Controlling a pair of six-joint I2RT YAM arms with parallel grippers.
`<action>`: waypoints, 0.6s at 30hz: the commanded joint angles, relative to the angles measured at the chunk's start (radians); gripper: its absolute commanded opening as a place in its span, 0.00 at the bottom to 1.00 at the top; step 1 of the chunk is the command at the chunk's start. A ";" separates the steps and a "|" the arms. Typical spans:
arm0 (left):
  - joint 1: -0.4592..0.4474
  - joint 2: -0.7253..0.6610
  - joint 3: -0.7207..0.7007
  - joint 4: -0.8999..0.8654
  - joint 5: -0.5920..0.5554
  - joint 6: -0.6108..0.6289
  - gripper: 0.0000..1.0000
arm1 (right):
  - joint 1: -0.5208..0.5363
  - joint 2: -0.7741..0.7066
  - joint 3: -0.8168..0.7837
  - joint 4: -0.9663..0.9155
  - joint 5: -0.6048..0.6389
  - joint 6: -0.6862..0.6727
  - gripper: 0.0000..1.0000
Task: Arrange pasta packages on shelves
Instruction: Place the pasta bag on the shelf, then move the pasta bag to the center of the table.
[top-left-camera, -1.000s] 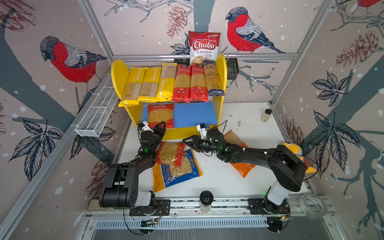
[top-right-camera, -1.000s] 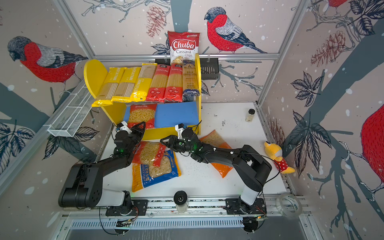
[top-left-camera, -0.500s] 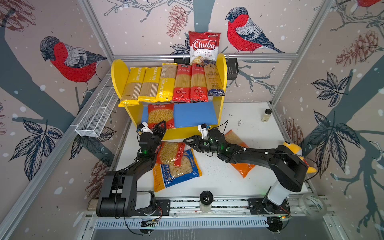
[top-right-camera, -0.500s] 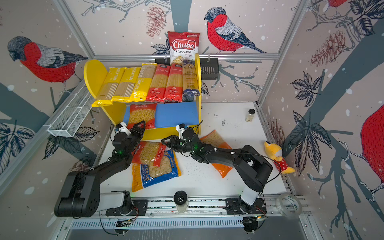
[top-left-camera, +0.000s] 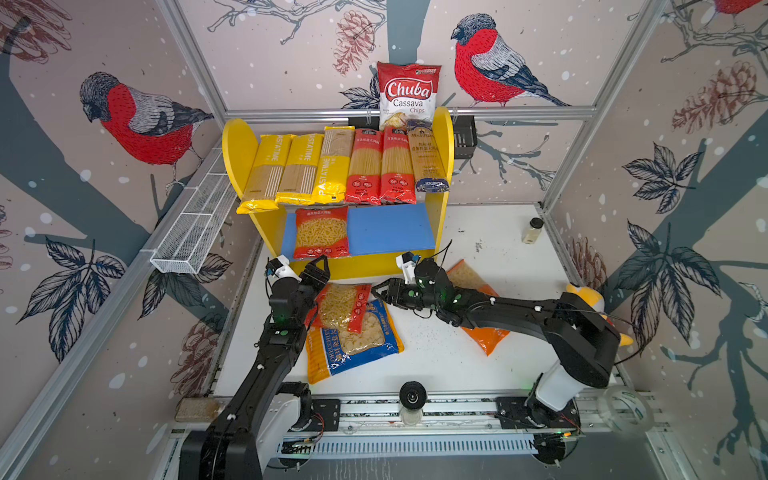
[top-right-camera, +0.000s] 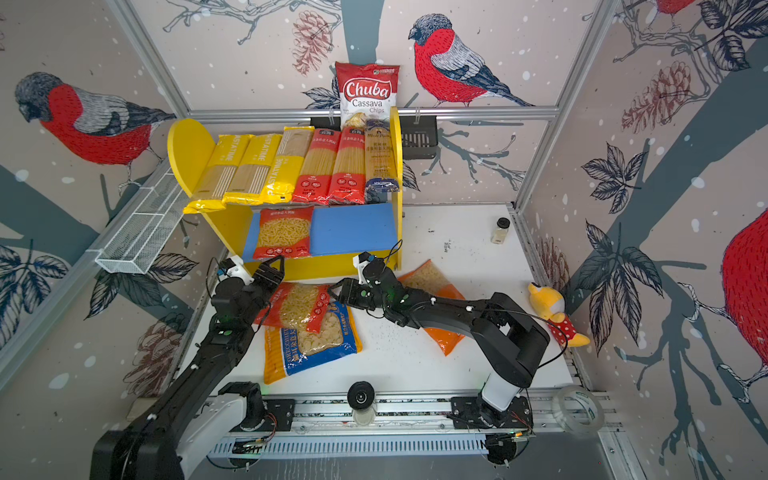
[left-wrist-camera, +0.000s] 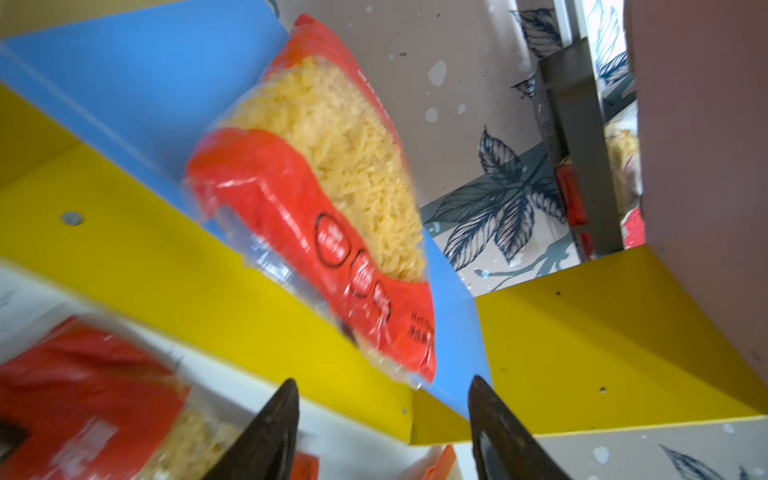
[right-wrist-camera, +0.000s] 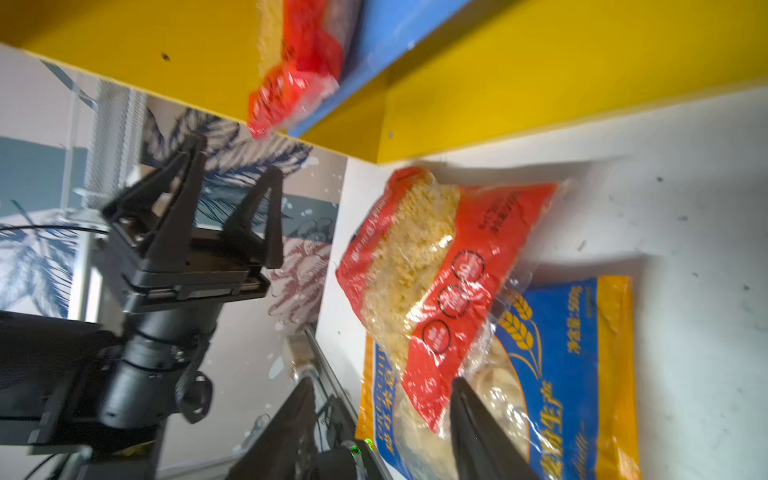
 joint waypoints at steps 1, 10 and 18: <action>-0.017 -0.087 -0.002 -0.201 -0.050 0.105 0.64 | 0.025 0.025 0.009 -0.052 -0.020 -0.044 0.53; -0.039 -0.242 0.009 -0.393 -0.074 0.197 0.64 | 0.040 0.186 0.098 -0.031 -0.085 0.014 0.53; -0.172 -0.237 -0.005 -0.401 -0.154 0.206 0.63 | 0.038 0.307 0.179 -0.052 -0.097 0.074 0.54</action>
